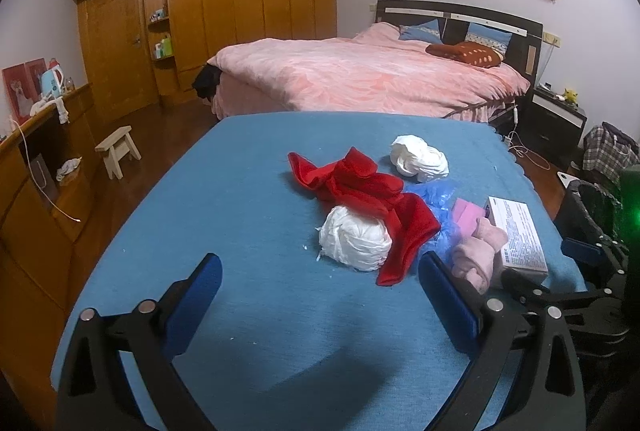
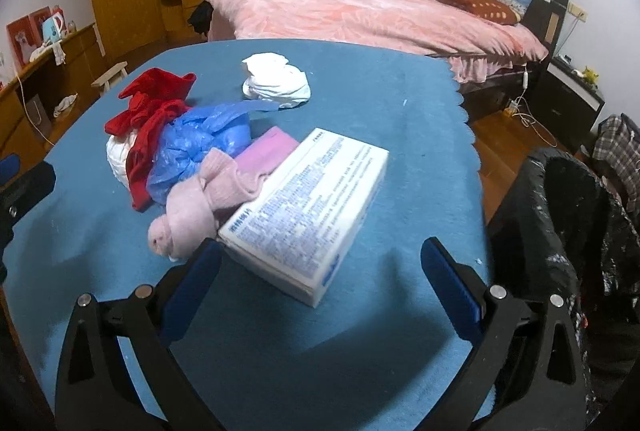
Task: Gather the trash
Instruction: 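Push the white medicine box across the table with the right tool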
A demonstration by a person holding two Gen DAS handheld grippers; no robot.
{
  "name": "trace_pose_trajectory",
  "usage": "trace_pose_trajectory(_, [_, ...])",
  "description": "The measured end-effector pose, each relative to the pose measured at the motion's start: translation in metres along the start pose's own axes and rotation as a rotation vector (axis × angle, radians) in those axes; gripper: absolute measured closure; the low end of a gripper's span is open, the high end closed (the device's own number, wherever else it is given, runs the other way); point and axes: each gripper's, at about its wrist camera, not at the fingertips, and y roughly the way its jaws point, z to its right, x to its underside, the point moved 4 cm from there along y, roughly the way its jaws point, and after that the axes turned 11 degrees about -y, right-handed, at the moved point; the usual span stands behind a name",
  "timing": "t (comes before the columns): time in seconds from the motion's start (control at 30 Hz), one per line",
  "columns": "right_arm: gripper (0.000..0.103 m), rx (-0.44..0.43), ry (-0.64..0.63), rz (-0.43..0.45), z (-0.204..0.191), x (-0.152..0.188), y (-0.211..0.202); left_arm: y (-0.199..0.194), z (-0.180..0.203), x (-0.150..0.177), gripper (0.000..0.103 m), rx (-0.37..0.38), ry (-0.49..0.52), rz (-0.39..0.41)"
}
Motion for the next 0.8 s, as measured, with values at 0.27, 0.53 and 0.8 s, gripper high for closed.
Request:
trace_pose_trajectory(0.27, [0.006, 0.049, -0.005, -0.026, 0.011, 0.0, 0.004, 0.001, 0.0, 0.0, 0.006, 0.004, 0.002, 0.001])
trace_pose_trajectory(0.53, [0.006, 0.064, 0.04, -0.008, 0.034, 0.008, -0.004, 0.004, 0.006, 0.002, 0.006, 0.011, 0.006, -0.012])
trace_pose_trajectory(0.8, [0.02, 0.065, 0.03, -0.033, 0.027, -0.003, 0.013, 0.002, 0.009, -0.001, 0.006, 0.014, 0.014, -0.005])
